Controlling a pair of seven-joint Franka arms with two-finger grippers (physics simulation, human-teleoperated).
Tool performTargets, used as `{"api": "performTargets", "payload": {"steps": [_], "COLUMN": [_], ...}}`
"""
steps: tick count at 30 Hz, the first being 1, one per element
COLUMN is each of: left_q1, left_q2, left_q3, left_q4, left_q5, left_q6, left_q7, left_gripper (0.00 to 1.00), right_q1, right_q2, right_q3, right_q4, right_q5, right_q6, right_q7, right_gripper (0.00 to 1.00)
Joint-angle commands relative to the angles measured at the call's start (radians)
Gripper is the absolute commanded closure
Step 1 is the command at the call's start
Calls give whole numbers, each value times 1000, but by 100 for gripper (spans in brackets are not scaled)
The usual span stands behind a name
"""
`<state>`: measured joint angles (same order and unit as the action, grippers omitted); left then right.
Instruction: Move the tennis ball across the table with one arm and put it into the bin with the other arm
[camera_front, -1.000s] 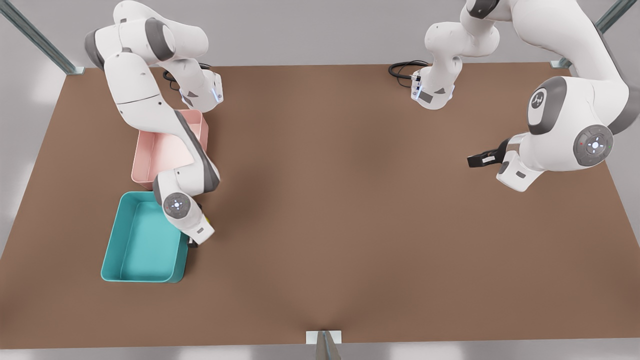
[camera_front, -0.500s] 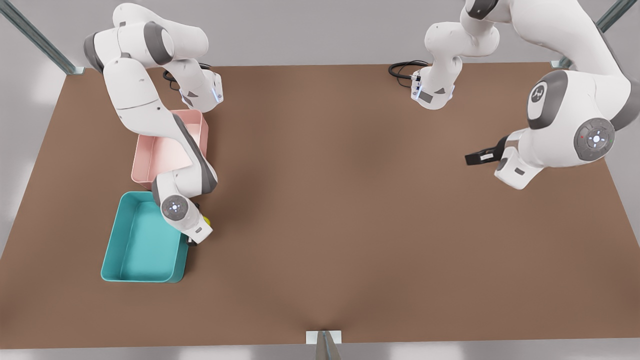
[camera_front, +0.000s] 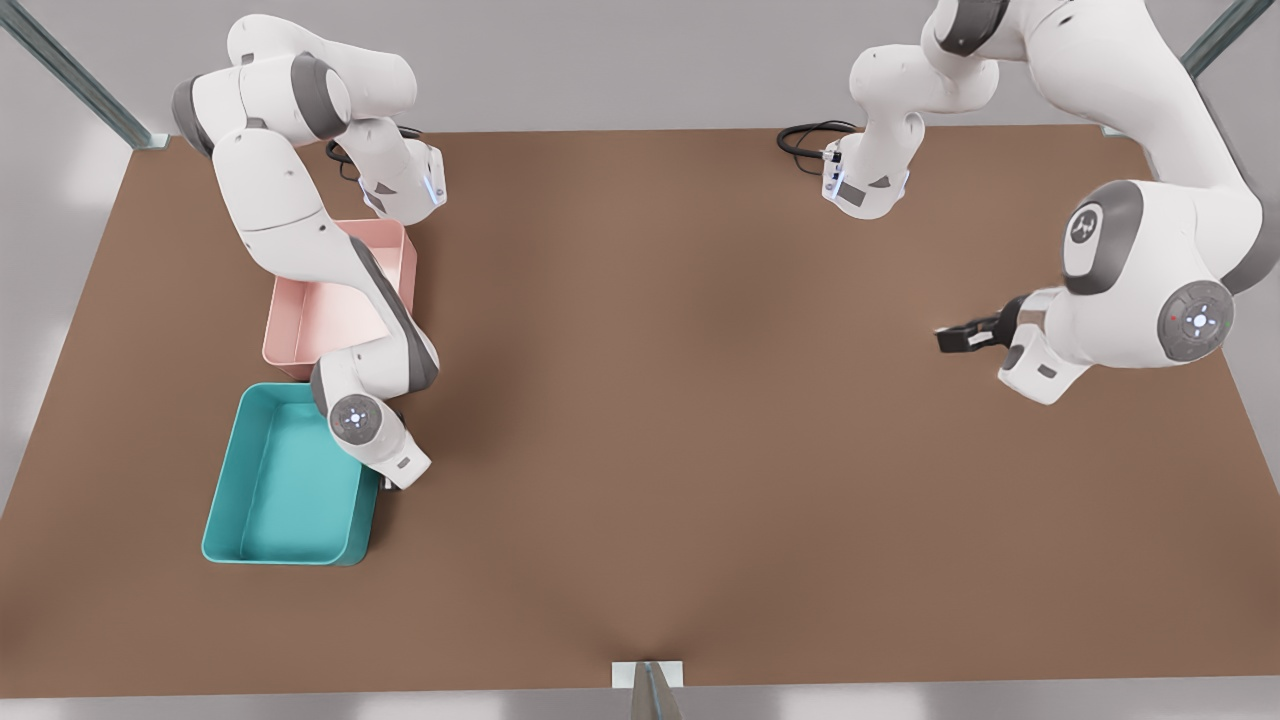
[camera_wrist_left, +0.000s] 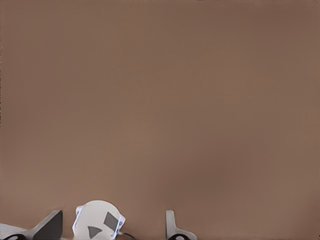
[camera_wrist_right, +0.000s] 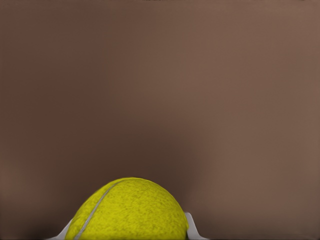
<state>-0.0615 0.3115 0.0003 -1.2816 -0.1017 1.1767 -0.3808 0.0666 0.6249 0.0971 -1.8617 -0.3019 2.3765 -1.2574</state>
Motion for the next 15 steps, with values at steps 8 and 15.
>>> {"api": "performTargets", "payload": {"steps": [8, 15], "left_q1": [-3, -3], "left_q2": [5, 1], "left_q3": [-3, -3], "left_q4": [-4, -4], "left_q5": [-26, -24], "left_q6": [1, -14], "left_q7": [-9, -9], "left_gripper": [0, 0], "right_q1": [-1, -148], "right_q2": [-74, -111], "right_q3": [27, -20], "right_q4": [136, 216], "right_q5": [147, 139], "right_q6": [-209, -405], "right_q7": [-10, -126], "right_gripper": [46, 46]}}
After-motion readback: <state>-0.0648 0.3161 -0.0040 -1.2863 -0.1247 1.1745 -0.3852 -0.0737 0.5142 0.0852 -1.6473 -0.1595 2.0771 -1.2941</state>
